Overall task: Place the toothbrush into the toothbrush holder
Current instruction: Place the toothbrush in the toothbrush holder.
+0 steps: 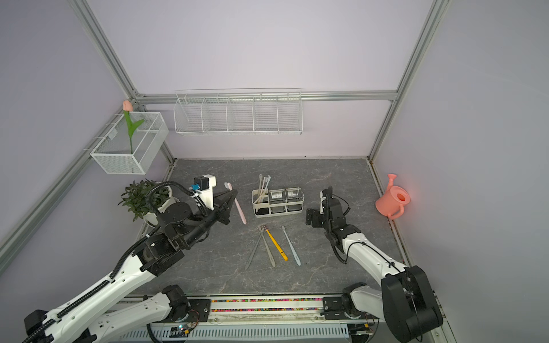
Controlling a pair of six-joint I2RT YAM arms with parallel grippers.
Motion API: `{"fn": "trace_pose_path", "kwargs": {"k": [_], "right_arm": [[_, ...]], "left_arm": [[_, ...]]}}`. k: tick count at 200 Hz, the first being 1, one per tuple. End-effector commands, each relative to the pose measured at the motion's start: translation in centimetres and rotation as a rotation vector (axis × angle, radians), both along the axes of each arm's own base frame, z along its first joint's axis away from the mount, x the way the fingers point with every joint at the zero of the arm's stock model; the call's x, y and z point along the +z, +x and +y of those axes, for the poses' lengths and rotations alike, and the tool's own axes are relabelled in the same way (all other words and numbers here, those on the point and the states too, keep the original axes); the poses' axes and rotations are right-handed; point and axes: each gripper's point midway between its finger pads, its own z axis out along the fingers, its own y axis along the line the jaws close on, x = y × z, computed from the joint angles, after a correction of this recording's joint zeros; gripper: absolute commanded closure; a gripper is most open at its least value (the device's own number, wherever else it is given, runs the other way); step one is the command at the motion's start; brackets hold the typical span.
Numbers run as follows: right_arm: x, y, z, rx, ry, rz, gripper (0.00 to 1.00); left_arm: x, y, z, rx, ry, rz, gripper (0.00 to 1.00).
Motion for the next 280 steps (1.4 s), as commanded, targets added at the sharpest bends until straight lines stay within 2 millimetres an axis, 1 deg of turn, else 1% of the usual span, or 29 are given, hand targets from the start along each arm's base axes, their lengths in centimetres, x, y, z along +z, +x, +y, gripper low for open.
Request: {"fn": "trace_pose_path", "kwargs": {"k": [1,23,46,85,104,141,159,181,218,242,263,280], "right_arm": [[0.0,-0.2,-0.3,-0.012,0.02,-0.047,0.03],[-0.5,-0.4,-0.2,0.009,0.018,-0.065,0.03],[-0.6,-0.5,0.1,0.029,0.022,-0.077,0.03],[-1.1,-0.4,-0.3,0.015,0.005,-0.1,0.04],[-1.4,-0.3,-0.3,0.015,0.001,-0.093,0.04],[-1.9,0.1,-0.2,0.016,0.001,-0.098,0.04],[-2.5,0.2,-0.2,0.014,0.002,-0.09,0.04],[-2.7,0.3,0.4,0.04,0.008,-0.08,0.04],[-3.4,0.6,0.6,0.046,0.002,-0.05,0.05],[-3.4,0.6,0.7,0.051,0.004,-0.051,0.05],[-3.6,0.7,0.9,0.058,0.005,-0.039,0.06],[-3.8,0.8,1.0,0.062,0.002,-0.026,0.06]], "left_arm": [[1.9,0.4,1.0,0.056,0.022,-0.047,0.96],[2.2,1.0,1.4,0.096,0.036,-0.07,0.96],[1.1,2.0,1.7,0.153,0.071,-0.081,0.95],[-1.5,3.8,0.4,0.177,0.13,-0.046,0.95],[-2.2,4.4,-0.2,0.181,0.138,-0.043,0.95],[-3.9,5.9,-0.2,0.239,0.192,-0.041,0.94],[-4.7,6.5,-0.8,0.234,0.219,-0.038,0.94],[-5.5,7.2,-1.7,0.213,0.239,-0.023,0.94],[-6.1,8.3,-2.2,0.207,0.231,-0.015,0.94],[-6.4,9.1,-2.5,0.202,0.217,-0.012,0.94],[-6.1,9.7,-3.3,0.193,0.208,-0.035,0.94],[-6.2,10.5,-4.2,0.18,0.208,-0.047,0.94]]}}
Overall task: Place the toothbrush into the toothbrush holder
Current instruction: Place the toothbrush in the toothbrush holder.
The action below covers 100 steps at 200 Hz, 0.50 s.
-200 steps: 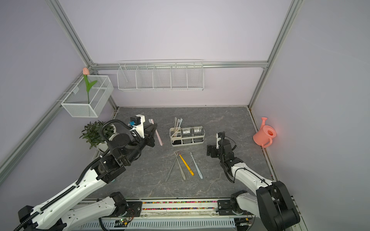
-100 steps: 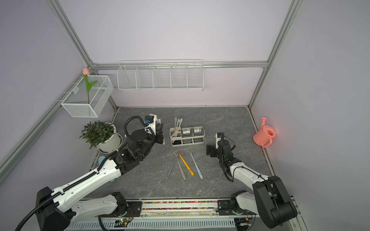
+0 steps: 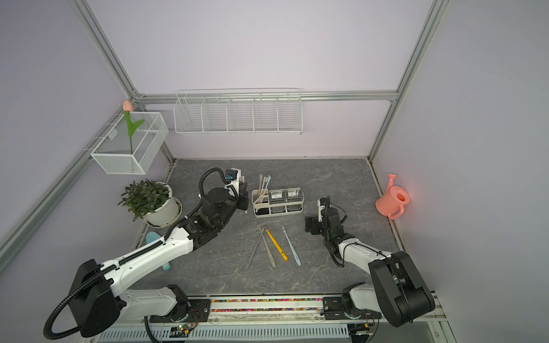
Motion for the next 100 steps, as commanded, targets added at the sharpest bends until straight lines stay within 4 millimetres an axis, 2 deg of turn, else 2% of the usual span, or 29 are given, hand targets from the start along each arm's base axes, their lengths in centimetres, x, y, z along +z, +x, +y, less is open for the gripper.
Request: {"fn": "trace_pose_path", "kwargs": {"k": [1,56,100], "right_arm": [[0.4,0.7,0.3,0.019,-0.002,-0.009,0.06],[0.2,0.7,0.4,0.023,-0.003,0.0,0.06],[0.2,0.7,0.4,0.024,-0.002,0.003,0.06]], "left_arm": [[2.3,1.1,-1.5,-0.031,-0.045,-0.064,0.94],[4.1,2.4,-3.5,-0.069,-0.075,-0.122,0.94],[4.1,3.3,-4.1,-0.064,-0.05,-0.159,0.94]]}}
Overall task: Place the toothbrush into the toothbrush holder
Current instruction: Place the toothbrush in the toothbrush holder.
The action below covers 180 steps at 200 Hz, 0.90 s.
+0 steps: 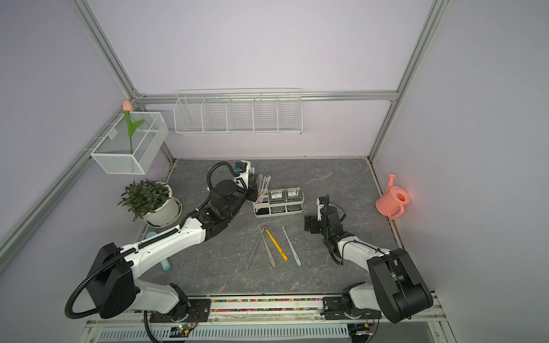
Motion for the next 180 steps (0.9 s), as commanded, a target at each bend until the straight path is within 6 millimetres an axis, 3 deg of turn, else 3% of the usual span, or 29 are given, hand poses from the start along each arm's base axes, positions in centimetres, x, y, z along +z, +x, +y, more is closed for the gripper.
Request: {"fn": "trace_pose_path", "kwargs": {"k": [1,86,180], "right_arm": [[0.3,0.4,0.2,0.019,-0.001,-0.004,0.06],[0.1,0.5,0.4,0.024,-0.003,0.004,0.06],[0.1,0.5,0.4,0.026,-0.002,0.007,0.06]], "left_arm": [[1.7,1.0,-0.5,-0.001,-0.008,-0.065,0.94],[-0.1,3.0,-1.8,0.021,0.056,-0.118,0.94],[0.3,3.5,-1.4,0.059,0.058,-0.143,0.94]]}}
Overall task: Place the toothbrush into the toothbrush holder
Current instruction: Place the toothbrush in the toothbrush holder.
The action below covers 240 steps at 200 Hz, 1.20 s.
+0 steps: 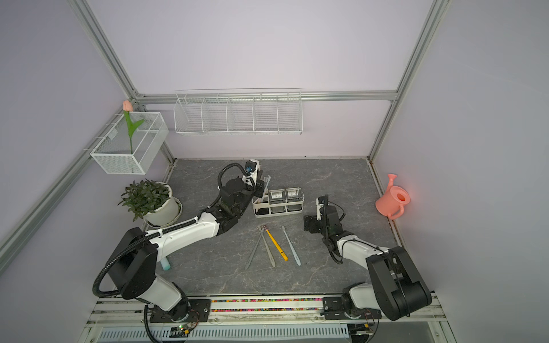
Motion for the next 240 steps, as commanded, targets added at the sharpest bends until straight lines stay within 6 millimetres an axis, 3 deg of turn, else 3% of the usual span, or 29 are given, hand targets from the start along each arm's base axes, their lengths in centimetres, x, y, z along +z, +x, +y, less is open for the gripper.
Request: {"fn": "trace_pose_path", "kwargs": {"k": [1,151,240], "right_arm": [[0.3,0.4,0.1,0.013,-0.005,-0.004,0.06],[0.1,0.4,0.2,0.014,-0.007,0.002,0.06],[0.1,0.5,0.2,0.015,-0.008,0.003,0.06]], "left_arm": [[2.0,0.7,0.4,0.031,-0.02,-0.053,0.94],[-0.4,2.5,1.0,0.137,0.026,-0.05,0.94],[-1.5,3.2,2.0,0.152,-0.068,-0.007,0.94]]}}
